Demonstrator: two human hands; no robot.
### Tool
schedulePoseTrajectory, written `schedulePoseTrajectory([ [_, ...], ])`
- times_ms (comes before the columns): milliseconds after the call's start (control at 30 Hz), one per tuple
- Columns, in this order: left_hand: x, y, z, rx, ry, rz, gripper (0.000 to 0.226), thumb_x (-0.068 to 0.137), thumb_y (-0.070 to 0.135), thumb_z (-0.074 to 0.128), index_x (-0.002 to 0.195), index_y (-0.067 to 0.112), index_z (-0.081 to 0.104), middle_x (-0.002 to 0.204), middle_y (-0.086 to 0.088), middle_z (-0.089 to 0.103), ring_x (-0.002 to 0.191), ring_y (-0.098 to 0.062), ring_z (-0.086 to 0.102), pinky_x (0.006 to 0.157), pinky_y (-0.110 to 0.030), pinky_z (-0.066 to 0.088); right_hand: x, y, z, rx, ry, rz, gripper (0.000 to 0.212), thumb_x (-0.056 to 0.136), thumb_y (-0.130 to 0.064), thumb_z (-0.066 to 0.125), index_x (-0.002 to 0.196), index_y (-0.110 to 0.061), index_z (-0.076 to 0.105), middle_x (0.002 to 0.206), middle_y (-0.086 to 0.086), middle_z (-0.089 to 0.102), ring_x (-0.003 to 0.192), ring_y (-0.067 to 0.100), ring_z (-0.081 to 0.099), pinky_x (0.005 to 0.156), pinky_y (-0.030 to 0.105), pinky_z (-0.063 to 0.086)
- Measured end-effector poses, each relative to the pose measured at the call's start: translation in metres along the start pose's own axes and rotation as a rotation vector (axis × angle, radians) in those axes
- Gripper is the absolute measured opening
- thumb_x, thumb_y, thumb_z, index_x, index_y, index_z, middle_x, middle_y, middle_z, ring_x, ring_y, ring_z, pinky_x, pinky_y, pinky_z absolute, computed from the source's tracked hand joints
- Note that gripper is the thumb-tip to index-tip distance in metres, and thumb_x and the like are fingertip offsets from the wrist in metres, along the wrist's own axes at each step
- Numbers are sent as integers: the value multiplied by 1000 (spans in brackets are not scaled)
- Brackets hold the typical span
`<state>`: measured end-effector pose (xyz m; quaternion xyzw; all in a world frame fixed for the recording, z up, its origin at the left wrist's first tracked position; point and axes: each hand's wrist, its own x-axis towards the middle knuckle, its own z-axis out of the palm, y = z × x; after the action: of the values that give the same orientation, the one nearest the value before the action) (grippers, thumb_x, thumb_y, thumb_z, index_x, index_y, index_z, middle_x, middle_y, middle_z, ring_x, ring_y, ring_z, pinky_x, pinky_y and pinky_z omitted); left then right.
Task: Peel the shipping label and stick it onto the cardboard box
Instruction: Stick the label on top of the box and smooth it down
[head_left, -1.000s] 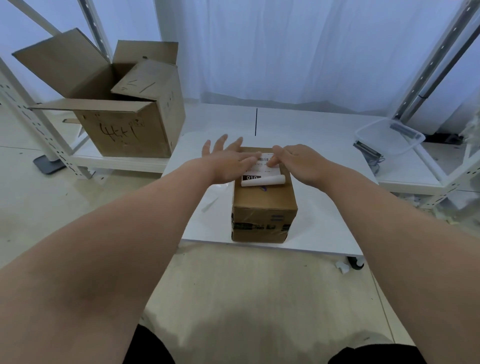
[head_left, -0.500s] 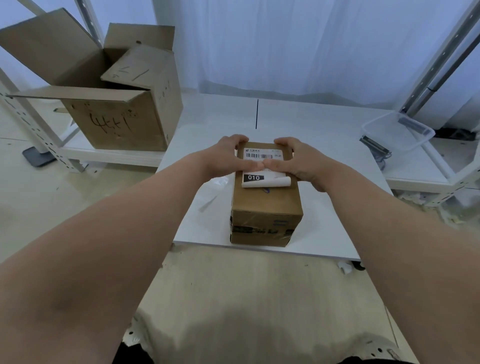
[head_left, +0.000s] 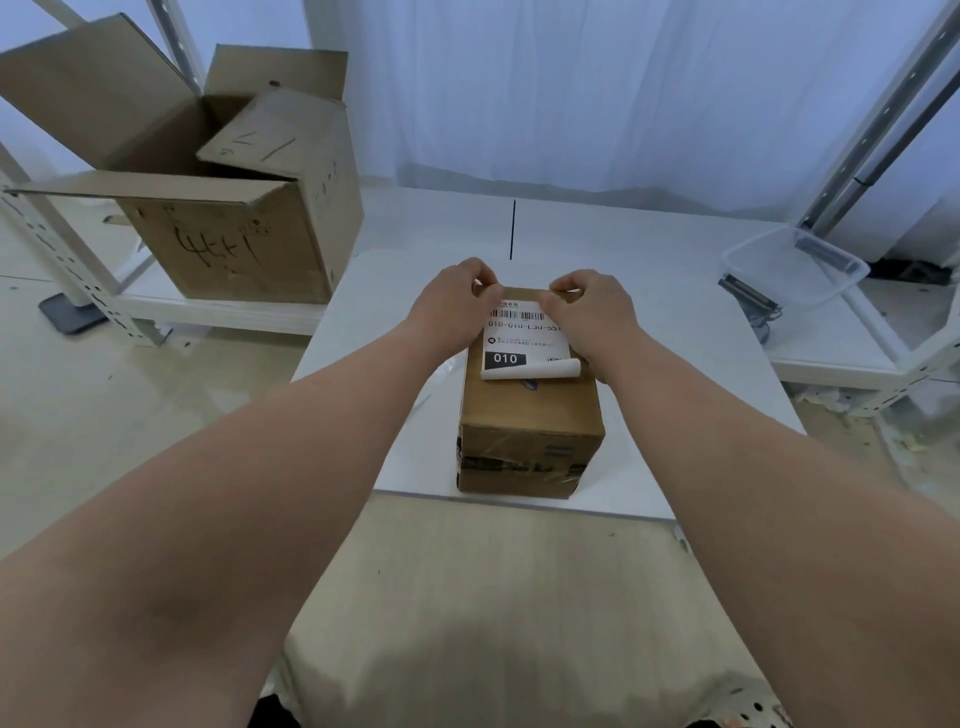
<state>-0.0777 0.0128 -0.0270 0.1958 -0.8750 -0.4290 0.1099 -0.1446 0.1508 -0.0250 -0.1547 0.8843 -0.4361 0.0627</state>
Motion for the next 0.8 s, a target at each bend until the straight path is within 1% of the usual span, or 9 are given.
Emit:
schedulePoseTrajectory([
  [67, -1, 2, -2, 10, -64, -35, 35, 90, 40, 56, 116, 17, 49, 114, -6, 55, 92, -20, 60, 78, -30, 52, -2, 0, -2, 34, -19, 43, 38, 93, -29, 54, 129, -15, 50, 128, 6, 54, 115, 23, 54, 99, 39, 47],
  [133, 0, 3, -2, 63, -127, -87, 57, 80, 52, 64, 122, 19, 42, 115, -5, 52, 94, -21, 62, 76, -29, 56, -4, 2, -6, 128, -101, 106, 45, 93, -33, 55, 134, -18, 43, 127, 4, 51, 111, 22, 55, 89, 34, 51],
  [200, 0, 5, -1, 103, -118, -104, 61, 78, 54, 65, 121, 19, 41, 114, -5, 52, 92, -22, 63, 74, -30, 57, -7, 4, -8, 167, -190, 131, 53, 92, -36, 58, 138, -21, 38, 119, 0, 47, 102, 19, 55, 69, 22, 49],
  [267, 1, 7, 2, 109, -67, -97, 52, 81, 51, 62, 117, 18, 43, 113, -7, 54, 89, -22, 63, 75, -33, 57, -8, 5, -10, 170, -206, 121, 59, 89, -37, 61, 140, -21, 35, 116, -1, 47, 98, 17, 56, 62, 19, 47],
  [367, 3, 7, 4, 99, -24, -91, 40, 86, 48, 58, 107, 18, 44, 111, -10, 56, 89, -25, 64, 76, -37, 55, -7, 5, -7, 145, -220, 134, 75, 78, -49, 70, 138, -21, 34, 120, 3, 58, 101, 21, 63, 81, 35, 56],
  [467, 4, 8, 5, 108, -4, -97, 32, 90, 46, 51, 104, 17, 46, 108, -9, 60, 90, -26, 64, 79, -40, 54, -4, 4, -6, 72, -212, 151, 74, 77, -55, 67, 135, -20, 36, 118, 5, 60, 103, 25, 63, 87, 47, 55],
  [633, 4, 8, 0, 50, 26, -80, 26, 96, 33, 45, 115, 15, 51, 110, -10, 62, 93, -26, 62, 83, -40, 52, 1, 4, -5, 30, -87, 125, 48, 91, -41, 54, 131, -17, 44, 125, 7, 56, 113, 29, 57, 96, 47, 49],
  [733, 0, 10, -5, -62, -85, -68, 44, 92, 34, 57, 132, 21, 42, 124, -8, 49, 91, -20, 59, 70, -24, 50, -1, 6, -8, 33, -61, 61, 43, 97, -31, 48, 138, -20, 42, 139, 7, 49, 126, 27, 48, 103, 44, 44],
  [800, -4, 11, -7, -8, -144, -20, 56, 89, 34, 62, 139, 27, 39, 138, -8, 33, 103, -22, 54, 80, -25, 50, -7, 2, -15, -9, -110, -75, 45, 98, -25, 47, 143, -21, 41, 153, 6, 33, 139, 24, 33, 113, 34, 31],
])
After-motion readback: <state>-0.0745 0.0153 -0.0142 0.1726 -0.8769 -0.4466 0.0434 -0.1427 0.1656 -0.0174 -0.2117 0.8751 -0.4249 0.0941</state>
